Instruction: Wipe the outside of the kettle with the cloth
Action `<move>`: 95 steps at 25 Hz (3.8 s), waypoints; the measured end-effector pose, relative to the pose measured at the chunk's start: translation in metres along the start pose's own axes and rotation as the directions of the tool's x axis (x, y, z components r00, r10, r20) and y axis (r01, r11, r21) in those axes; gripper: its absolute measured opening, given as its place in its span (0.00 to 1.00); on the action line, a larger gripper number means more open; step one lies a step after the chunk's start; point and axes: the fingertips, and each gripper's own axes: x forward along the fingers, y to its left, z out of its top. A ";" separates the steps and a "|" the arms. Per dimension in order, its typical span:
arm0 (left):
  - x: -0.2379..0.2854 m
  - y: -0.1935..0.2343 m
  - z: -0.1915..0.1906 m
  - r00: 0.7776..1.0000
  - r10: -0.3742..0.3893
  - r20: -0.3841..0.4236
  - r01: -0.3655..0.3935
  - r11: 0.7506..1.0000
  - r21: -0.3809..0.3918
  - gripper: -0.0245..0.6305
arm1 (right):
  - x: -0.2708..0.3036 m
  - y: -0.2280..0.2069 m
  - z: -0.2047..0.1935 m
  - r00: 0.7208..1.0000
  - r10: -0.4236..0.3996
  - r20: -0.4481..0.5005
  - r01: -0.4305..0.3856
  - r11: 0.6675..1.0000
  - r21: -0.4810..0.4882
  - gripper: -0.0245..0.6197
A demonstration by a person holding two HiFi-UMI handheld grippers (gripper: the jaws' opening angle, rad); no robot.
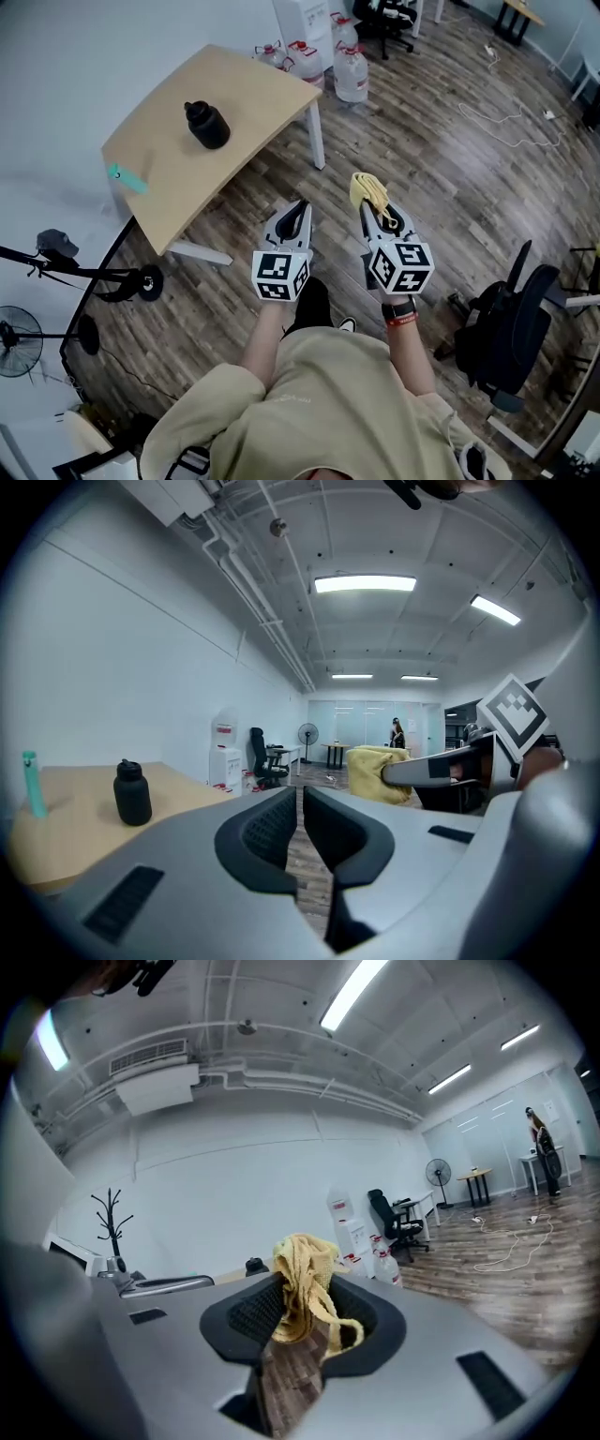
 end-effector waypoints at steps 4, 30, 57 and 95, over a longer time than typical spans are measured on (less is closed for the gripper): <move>0.016 0.056 0.002 0.995 0.100 0.009 -0.100 0.994 -0.039 0.10 | 0.066 0.028 0.000 0.993 0.099 -0.057 -0.100 0.995 -0.022 0.25; 0.012 0.570 0.009 0.859 0.511 0.035 -0.497 0.848 -0.187 0.07 | 0.522 0.371 -0.050 0.832 0.443 -0.333 -0.487 0.872 -0.056 0.25; 0.014 0.726 -0.021 0.713 0.696 -0.088 -0.693 0.678 -0.248 0.07 | 0.756 0.438 -0.147 0.792 0.339 -0.508 -0.335 0.936 0.103 0.25; 0.127 0.681 -0.012 0.813 0.573 -0.101 -0.581 0.786 -0.214 0.07 | 0.737 0.310 -0.127 0.701 0.382 -0.602 -0.542 0.835 -0.101 0.25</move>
